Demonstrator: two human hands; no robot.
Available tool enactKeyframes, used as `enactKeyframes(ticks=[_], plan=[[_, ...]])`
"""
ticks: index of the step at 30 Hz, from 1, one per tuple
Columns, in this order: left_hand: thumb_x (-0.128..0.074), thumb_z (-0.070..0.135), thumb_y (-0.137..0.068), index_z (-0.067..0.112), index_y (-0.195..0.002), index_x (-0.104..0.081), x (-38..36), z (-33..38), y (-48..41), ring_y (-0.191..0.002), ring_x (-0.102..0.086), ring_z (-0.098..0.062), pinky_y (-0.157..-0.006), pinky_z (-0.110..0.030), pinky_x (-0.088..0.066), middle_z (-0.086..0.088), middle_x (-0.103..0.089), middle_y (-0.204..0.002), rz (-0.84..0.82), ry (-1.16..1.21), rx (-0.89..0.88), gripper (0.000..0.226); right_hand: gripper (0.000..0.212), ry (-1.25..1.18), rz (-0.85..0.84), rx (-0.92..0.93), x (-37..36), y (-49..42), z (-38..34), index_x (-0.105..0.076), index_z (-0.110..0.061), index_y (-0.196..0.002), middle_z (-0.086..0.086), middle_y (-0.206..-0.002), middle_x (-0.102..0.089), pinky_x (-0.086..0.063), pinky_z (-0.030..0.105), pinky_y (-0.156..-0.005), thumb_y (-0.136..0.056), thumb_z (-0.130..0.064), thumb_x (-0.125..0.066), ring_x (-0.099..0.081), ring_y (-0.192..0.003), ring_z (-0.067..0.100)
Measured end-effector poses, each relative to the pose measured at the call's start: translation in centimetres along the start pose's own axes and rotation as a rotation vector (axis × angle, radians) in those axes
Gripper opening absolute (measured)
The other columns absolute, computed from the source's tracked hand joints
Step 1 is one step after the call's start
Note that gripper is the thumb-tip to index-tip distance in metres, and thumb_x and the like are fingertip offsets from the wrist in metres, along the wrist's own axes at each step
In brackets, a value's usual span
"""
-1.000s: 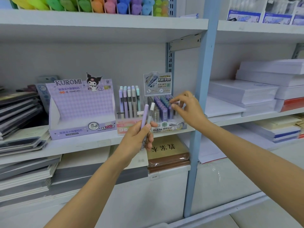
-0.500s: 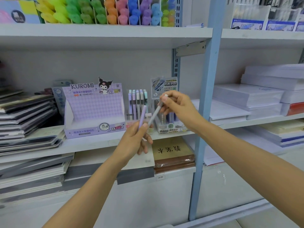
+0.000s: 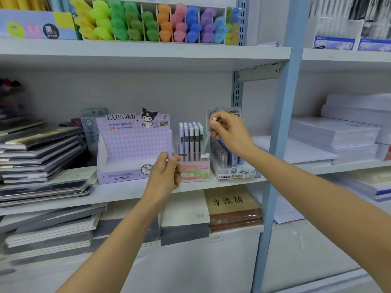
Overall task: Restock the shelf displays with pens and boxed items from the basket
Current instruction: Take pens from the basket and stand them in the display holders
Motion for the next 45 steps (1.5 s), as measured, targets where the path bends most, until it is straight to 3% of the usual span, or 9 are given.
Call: enactKeyframes(ticks=[10,14,19,25,30,34,39,42,45], plan=[[-0.040,0.018,-0.104,0.016,-0.101,-0.059,0.0,-0.4,-0.7,-0.048,-0.044,-0.002,-0.044,-0.013,-0.035,0.003,-0.054,-0.070,-0.058,-0.016,-0.030,0.019,0.010,0.084,-0.155,0.020,-1.5,-1.4,0.4,-0.063,-0.008,-0.097,0.009,-0.082,-0.069,-0.057,0.025,-0.069,-0.098,-0.012,-0.054,-0.066,-0.070,0.013],[-0.040,0.017,-0.104,0.013,-0.104,-0.059,-0.2,-0.3,-0.7,-0.049,-0.045,-0.003,-0.045,-0.014,-0.036,0.004,-0.054,-0.070,-0.070,-0.010,-0.048,0.020,0.018,0.022,-0.083,0.023,-1.7,-1.2,0.3,-0.053,-0.011,-0.111,0.005,-0.077,-0.066,-0.056,0.025,-0.066,-0.094,-0.012,-0.060,-0.066,-0.067,0.013],[-0.040,0.017,-0.104,0.011,-0.107,-0.060,-0.3,-0.4,-0.8,-0.054,-0.048,-0.006,-0.050,-0.018,-0.042,0.004,-0.055,-0.071,-0.092,-0.016,-0.054,0.021,0.012,0.184,0.017,0.108,-1.9,-1.1,-0.1,-0.056,-0.020,-0.092,-0.001,-0.090,-0.063,-0.044,0.013,-0.064,-0.088,-0.018,-0.068,-0.055,-0.071,0.001],[-0.040,0.016,-0.104,0.010,-0.108,-0.061,-0.3,-0.4,-0.7,-0.055,-0.049,-0.007,-0.052,-0.019,-0.044,0.000,-0.054,-0.073,-0.093,-0.005,-0.066,0.022,0.012,0.277,0.015,0.084,-2.6,-0.4,0.7,-0.061,-0.015,-0.093,0.001,-0.090,-0.053,-0.042,0.024,-0.070,-0.087,-0.021,-0.069,-0.050,-0.077,0.013],[-0.039,0.015,-0.104,0.009,-0.107,-0.062,-0.7,-0.1,-0.7,-0.057,-0.050,-0.009,-0.052,-0.021,-0.045,-0.003,-0.054,-0.074,-0.107,-0.005,-0.078,0.023,0.022,-0.008,0.039,0.025,-1.3,0.6,-1.0,-0.060,-0.017,-0.112,-0.002,-0.097,-0.057,-0.047,0.013,-0.070,-0.091,-0.025,-0.065,-0.055,-0.077,0.007],[-0.041,0.018,-0.104,0.013,-0.105,-0.063,-1.6,0.4,-0.4,-0.057,-0.050,-0.009,-0.053,-0.019,-0.043,-0.001,-0.055,-0.071,-0.132,-0.034,-0.097,0.022,0.029,-0.316,-0.203,-0.070,-3.8,2.1,-2.3,-0.058,-0.013,-0.123,0.005,-0.099,-0.065,-0.053,0.023,-0.056,-0.095,-0.020,-0.060,-0.063,-0.070,0.012],[-0.050,0.021,-0.101,0.010,-0.108,-0.065,-2.1,0.7,0.0,-0.058,-0.050,-0.010,-0.055,-0.019,-0.044,0.000,-0.057,-0.068,-0.173,-0.050,-0.099,0.019,0.015,-0.480,-0.214,-0.055,-3.6,2.6,-3.2,-0.065,0.001,-0.103,0.010,-0.083,-0.069,-0.056,0.024,-0.063,-0.094,-0.009,-0.059,-0.065,-0.068,0.016],[-0.057,0.017,-0.096,0.010,-0.099,-0.069,-0.1,0.8,0.0,-0.059,-0.053,-0.011,-0.057,-0.021,-0.049,0.002,-0.062,-0.068,-0.053,0.045,-0.087,0.014,0.010,-0.603,-0.083,-0.107,-1.4,2.4,-2.3,-0.066,-0.002,-0.098,0.007,-0.080,-0.071,-0.057,0.022,-0.067,-0.094,-0.006,-0.058,-0.067,-0.069,0.016],[-0.063,0.018,-0.091,0.011,-0.093,-0.070,2.0,0.9,-0.1,-0.062,-0.058,-0.011,-0.061,-0.021,-0.054,0.001,-0.068,-0.075,0.106,0.298,-0.044,0.010,0.009,-0.656,-0.143,-0.177,-1.2,3.3,-1.5,-0.066,-0.002,-0.097,0.010,-0.083,-0.073,-0.059,0.024,-0.070,-0.091,-0.004,-0.060,-0.069,-0.072,0.019]])
Point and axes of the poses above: each hand's wrist, its own y-axis away from the middle knuckle, its own x-axis out of the back of the hand, z = x × y, the point moved 9 cm from there along -y, towards the middle knuckle
